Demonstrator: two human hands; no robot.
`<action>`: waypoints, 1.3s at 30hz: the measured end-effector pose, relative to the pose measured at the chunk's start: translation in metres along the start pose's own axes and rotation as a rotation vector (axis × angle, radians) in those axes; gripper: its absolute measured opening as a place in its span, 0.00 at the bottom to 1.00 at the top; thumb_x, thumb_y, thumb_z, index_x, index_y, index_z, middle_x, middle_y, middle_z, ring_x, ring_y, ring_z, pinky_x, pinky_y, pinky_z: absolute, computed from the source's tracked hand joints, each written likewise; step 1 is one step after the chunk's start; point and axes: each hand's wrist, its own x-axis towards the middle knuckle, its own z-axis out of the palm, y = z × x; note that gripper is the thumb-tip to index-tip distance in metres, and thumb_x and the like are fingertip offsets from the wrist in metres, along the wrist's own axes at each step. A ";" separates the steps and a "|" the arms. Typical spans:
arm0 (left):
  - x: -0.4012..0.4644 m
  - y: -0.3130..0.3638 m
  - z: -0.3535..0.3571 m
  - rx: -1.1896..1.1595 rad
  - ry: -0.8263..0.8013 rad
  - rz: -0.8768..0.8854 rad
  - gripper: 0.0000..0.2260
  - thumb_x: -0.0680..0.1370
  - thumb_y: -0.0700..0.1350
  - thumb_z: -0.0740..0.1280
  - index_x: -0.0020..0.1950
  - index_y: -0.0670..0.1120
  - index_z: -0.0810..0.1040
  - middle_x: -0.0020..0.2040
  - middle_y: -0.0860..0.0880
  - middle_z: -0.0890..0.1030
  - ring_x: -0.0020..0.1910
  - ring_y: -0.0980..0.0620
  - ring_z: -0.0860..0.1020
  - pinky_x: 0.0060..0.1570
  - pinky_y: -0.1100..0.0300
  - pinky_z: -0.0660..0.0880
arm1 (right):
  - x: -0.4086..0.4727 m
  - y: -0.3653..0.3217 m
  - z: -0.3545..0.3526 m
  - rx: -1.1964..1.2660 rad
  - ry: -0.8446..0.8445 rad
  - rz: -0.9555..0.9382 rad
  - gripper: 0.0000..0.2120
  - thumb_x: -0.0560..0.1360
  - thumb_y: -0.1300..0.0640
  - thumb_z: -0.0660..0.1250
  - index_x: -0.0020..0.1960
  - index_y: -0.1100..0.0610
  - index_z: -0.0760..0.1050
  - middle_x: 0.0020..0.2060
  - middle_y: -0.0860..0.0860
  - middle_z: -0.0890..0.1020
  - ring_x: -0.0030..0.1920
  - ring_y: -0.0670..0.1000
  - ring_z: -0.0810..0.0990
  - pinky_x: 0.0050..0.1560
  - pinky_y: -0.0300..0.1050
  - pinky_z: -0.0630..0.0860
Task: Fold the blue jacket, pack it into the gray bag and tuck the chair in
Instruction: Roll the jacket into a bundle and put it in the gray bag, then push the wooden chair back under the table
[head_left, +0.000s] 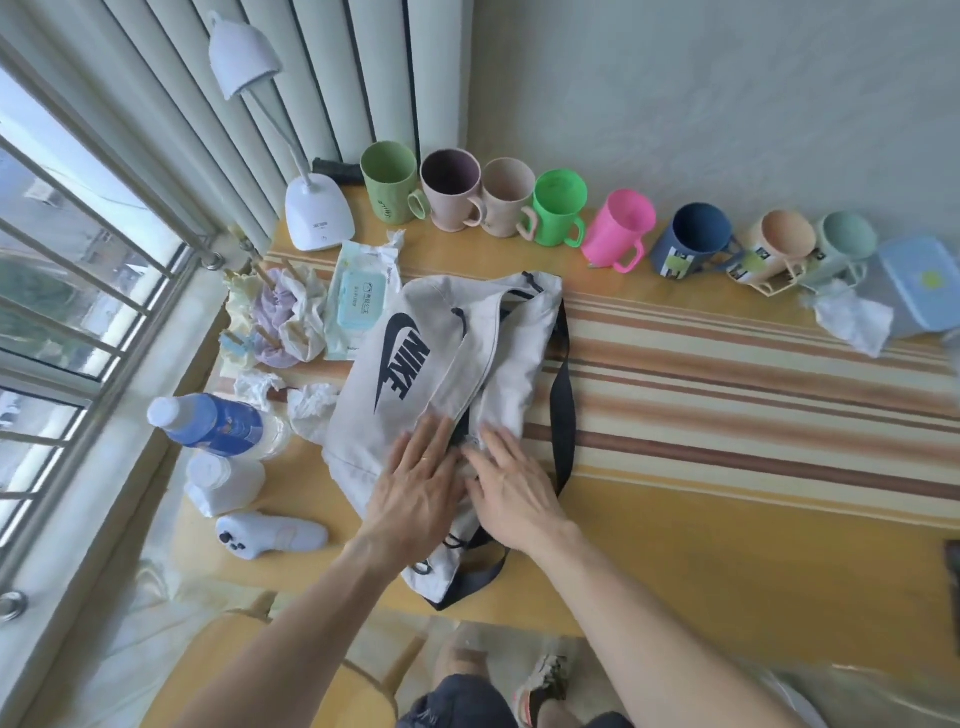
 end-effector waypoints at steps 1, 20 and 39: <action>0.000 0.003 0.001 0.008 -0.005 -0.010 0.26 0.83 0.55 0.52 0.76 0.43 0.71 0.81 0.44 0.62 0.82 0.43 0.55 0.78 0.44 0.52 | -0.004 0.004 0.000 0.025 -0.002 0.000 0.23 0.84 0.51 0.55 0.78 0.54 0.62 0.81 0.55 0.59 0.81 0.56 0.54 0.78 0.56 0.60; -0.226 0.145 -0.008 -0.106 0.070 -0.268 0.26 0.81 0.57 0.53 0.75 0.49 0.70 0.74 0.45 0.74 0.65 0.39 0.77 0.61 0.47 0.73 | -0.312 0.014 0.039 0.331 0.291 0.056 0.23 0.82 0.48 0.60 0.75 0.51 0.65 0.69 0.49 0.74 0.69 0.52 0.72 0.67 0.44 0.68; -0.598 0.157 -0.021 0.085 0.004 -0.670 0.21 0.84 0.57 0.56 0.75 0.52 0.69 0.71 0.46 0.76 0.67 0.43 0.76 0.63 0.48 0.73 | -0.564 -0.217 0.182 0.593 -0.015 -0.168 0.23 0.81 0.41 0.57 0.74 0.46 0.64 0.68 0.50 0.73 0.65 0.53 0.74 0.59 0.47 0.75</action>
